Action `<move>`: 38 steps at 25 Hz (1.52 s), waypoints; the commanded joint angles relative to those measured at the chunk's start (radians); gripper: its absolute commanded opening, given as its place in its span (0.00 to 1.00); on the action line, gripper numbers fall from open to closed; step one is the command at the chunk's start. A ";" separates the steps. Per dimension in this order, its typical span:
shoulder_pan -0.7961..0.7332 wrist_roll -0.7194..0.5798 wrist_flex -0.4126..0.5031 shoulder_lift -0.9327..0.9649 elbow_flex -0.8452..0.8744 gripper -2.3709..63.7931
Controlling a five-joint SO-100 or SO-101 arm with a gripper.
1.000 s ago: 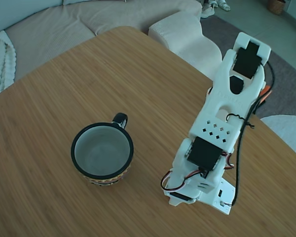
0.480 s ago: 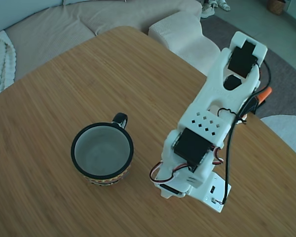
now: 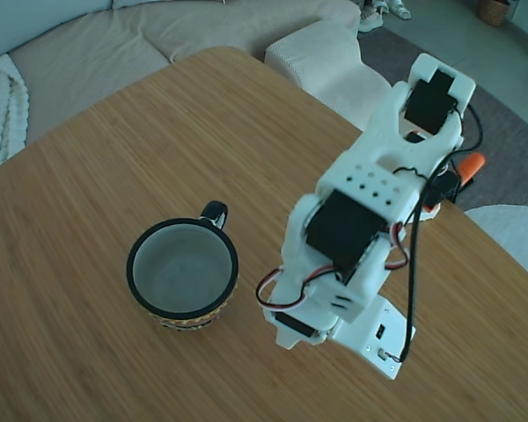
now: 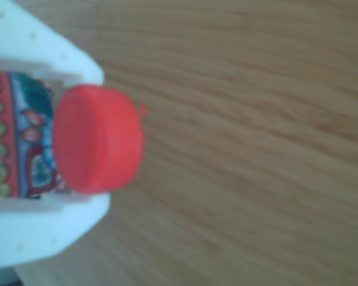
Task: Grasp a red cap and put it in the cup.
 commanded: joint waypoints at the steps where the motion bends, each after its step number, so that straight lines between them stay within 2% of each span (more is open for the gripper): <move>1: 0.000 0.002 0.064 0.106 -0.132 0.24; 5: 0.014 0.003 0.161 0.152 -0.245 0.24; 10: 0.097 0.002 0.233 0.198 -0.318 0.24; 16: 0.239 -0.006 0.235 0.273 -0.304 0.24; 24: 0.354 -0.008 0.221 0.327 -0.238 0.24; 26: 0.382 -0.008 0.221 0.324 -0.239 0.28; 32: 0.434 -0.008 0.176 0.310 -0.236 0.29; 38: 0.423 -0.008 0.169 0.267 -0.264 0.29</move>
